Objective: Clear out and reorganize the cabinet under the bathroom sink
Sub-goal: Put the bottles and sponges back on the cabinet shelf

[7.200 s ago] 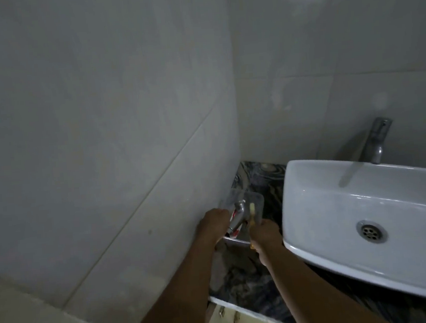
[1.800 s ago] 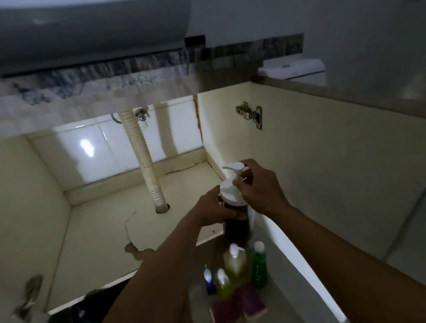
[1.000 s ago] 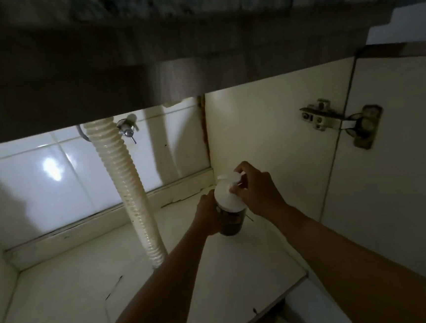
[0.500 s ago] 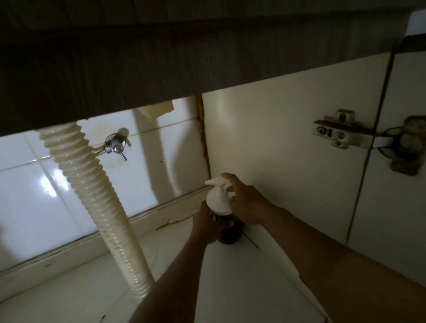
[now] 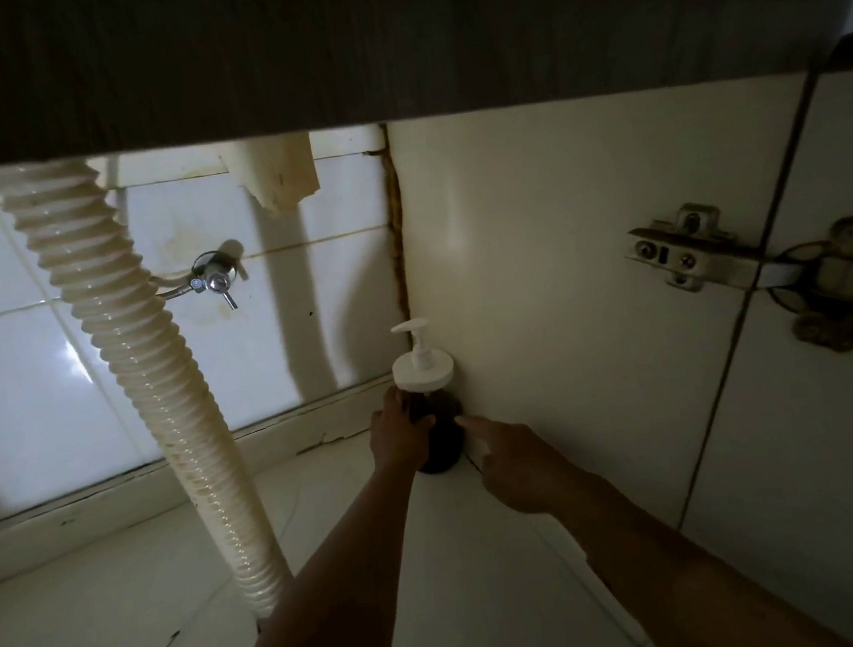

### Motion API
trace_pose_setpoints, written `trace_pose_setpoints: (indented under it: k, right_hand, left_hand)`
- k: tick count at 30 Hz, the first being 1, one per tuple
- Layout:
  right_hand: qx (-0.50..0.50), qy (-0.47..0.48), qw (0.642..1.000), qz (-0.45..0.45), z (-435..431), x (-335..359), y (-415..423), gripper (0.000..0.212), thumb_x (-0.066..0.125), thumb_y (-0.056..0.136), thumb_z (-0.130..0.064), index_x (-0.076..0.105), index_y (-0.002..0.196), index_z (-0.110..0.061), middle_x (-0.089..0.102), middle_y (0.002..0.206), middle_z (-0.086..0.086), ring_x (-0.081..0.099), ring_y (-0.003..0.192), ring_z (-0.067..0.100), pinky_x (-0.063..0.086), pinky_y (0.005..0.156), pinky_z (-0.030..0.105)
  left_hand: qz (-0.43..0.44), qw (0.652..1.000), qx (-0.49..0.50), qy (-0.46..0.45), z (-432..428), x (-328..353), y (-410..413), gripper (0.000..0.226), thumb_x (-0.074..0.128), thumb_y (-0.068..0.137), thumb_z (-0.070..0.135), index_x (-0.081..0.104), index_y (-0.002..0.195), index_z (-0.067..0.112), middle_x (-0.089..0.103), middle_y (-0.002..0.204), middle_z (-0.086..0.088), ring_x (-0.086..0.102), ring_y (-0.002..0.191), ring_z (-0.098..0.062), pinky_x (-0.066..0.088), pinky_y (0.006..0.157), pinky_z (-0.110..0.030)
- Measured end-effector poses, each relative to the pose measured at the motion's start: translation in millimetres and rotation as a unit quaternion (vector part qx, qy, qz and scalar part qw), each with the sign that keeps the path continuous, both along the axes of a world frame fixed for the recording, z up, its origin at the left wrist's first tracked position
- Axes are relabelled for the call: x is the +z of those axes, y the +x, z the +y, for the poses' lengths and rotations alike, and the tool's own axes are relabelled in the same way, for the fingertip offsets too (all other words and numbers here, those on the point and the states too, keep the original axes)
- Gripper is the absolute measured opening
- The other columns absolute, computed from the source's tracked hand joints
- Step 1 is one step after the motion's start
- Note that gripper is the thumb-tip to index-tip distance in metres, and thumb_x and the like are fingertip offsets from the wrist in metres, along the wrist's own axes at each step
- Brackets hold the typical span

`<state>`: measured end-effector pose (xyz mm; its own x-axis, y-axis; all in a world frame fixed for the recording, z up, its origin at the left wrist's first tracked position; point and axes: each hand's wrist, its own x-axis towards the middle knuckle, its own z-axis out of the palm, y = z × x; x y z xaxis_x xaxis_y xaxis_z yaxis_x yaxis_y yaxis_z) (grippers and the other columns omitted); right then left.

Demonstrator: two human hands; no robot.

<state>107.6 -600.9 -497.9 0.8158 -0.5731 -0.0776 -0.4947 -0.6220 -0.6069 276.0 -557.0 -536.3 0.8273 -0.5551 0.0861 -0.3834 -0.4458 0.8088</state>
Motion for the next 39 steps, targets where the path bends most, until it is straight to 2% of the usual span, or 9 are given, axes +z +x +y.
trace_pose_setpoints:
  k: [6, 11, 14, 18, 23, 30, 33, 35, 39]
  right_hand:
    - [-0.035, 0.033, 0.999, -0.005, -1, -27, -32, 0.065, 0.04, 0.097, -0.007, 0.028, 0.155, -0.035, 0.041, 0.154, 0.003, 0.045, 0.136, 0.025, 0.039, 0.111, 0.032]
    - [-0.032, 0.084, 0.996, -0.027, 21, -44, -69, 0.059, 0.04, 0.098, -0.002, 0.039, 0.151, -0.03, 0.046, 0.148, 0.004, 0.049, 0.13, 0.021, 0.037, 0.098, 0.015]
    - [-0.048, 0.093, 0.993, -0.052, 39, -49, -100, 0.052, 0.04, 0.097, -0.001, 0.052, 0.14, -0.029, 0.056, 0.131, 0.003, 0.056, 0.112, 0.018, 0.043, 0.081, 0.009]
    - [-0.04, 0.059, 0.997, -0.035, 67, -53, -146, 0.042, 0.045, 0.099, -0.009, 0.056, 0.133, -0.031, 0.058, 0.123, 0.0, 0.056, 0.109, 0.017, 0.05, 0.095, 0.028]
    - [-0.036, 0.049, 0.998, -0.008, 105, -71, -222, 0.039, 0.051, 0.099, -0.013, 0.053, 0.137, -0.022, 0.058, 0.129, 0.008, 0.058, 0.114, 0.02, 0.048, 0.098, 0.029]
    - [-0.055, 0.088, 0.994, 0.035, 135, -106, -283, 0.067, 0.066, 0.093, -0.027, 0.034, 0.151, -0.02, 0.045, 0.147, 0.008, 0.045, 0.132, 0.022, 0.037, 0.104, 0.025]
    - [-0.087, 0.119, 0.989, 0.024, 143, -127, -294, 0.078, 0.068, 0.091, -0.029, 0.025, 0.155, -0.021, 0.039, 0.153, 0.008, 0.041, 0.137, 0.024, 0.037, 0.111, 0.032]
    - [-0.113, 0.117, 0.987, 0.013, 147, -140, -294, 0.077, 0.068, 0.089, -0.027, 0.026, 0.154, -0.023, 0.041, 0.151, 0.007, 0.043, 0.135, 0.025, 0.039, 0.11, 0.036]
    - [-0.147, 0.107, 0.983, 0.014, 149, -155, -288, 0.064, 0.066, 0.086, -0.022, 0.038, 0.143, -0.024, 0.055, 0.132, 0.006, 0.055, 0.117, 0.024, 0.048, 0.094, 0.035]
  left_hand:
    - [0.027, 0.998, -0.045, -0.037, 26, 7, -26, 0.072, 0.06, 0.096, 0.02, 0.018, 0.155, 0.021, 0.049, 0.145, -0.011, 0.052, 0.127, -0.032, 0.046, 0.099, -0.041]
    - [-0.022, 0.995, -0.097, 0.004, 64, 19, -59, 0.062, 0.057, 0.098, 0.024, 0.028, 0.153, 0.021, 0.043, 0.151, -0.008, 0.046, 0.134, -0.03, 0.038, 0.108, -0.039]
    - [0.013, 0.993, -0.118, 0.028, 83, 16, -84, 0.055, 0.062, 0.095, 0.031, 0.041, 0.145, 0.024, 0.05, 0.144, -0.007, 0.06, 0.117, -0.029, 0.05, 0.102, -0.043]
    - [0.035, 0.976, -0.21, 0.053, 109, 13, -127, 0.035, 0.063, 0.094, 0.03, 0.058, 0.129, 0.023, 0.065, 0.119, -0.004, 0.065, 0.089, -0.011, 0.06, 0.084, -0.037]
    - [0.075, 0.93, -0.328, 0.149, 144, -6, -191, 0.028, 0.062, 0.094, 0.035, 0.062, 0.122, 0.026, 0.067, 0.114, -0.003, 0.066, 0.098, -0.018, 0.059, 0.085, -0.037]
    - [-0.022, 0.849, -0.372, 0.376, 172, -51, -250, 0.059, 0.065, 0.088, 0.051, 0.056, 0.136, 0.017, 0.051, 0.143, -0.006, 0.051, 0.126, -0.024, 0.041, 0.1, -0.029]
    - [-0.024, 0.814, -0.355, 0.46, 179, -81, -263, 0.074, 0.067, 0.085, 0.054, 0.048, 0.142, 0.011, 0.052, 0.142, -0.01, 0.054, 0.124, -0.025, 0.044, 0.097, -0.029]
    - [-0.004, 0.818, -0.331, 0.469, 181, -99, -269, 0.078, 0.07, 0.084, 0.049, 0.042, 0.145, 0.009, 0.055, 0.139, -0.011, 0.056, 0.121, -0.026, 0.045, 0.094, -0.028]
    - [0.004, 0.846, -0.315, 0.43, 179, -136, -271, 0.099, 0.074, 0.081, 0.043, 0.017, 0.157, 0.016, 0.044, 0.147, -0.011, 0.049, 0.13, -0.027, 0.043, 0.106, -0.032]
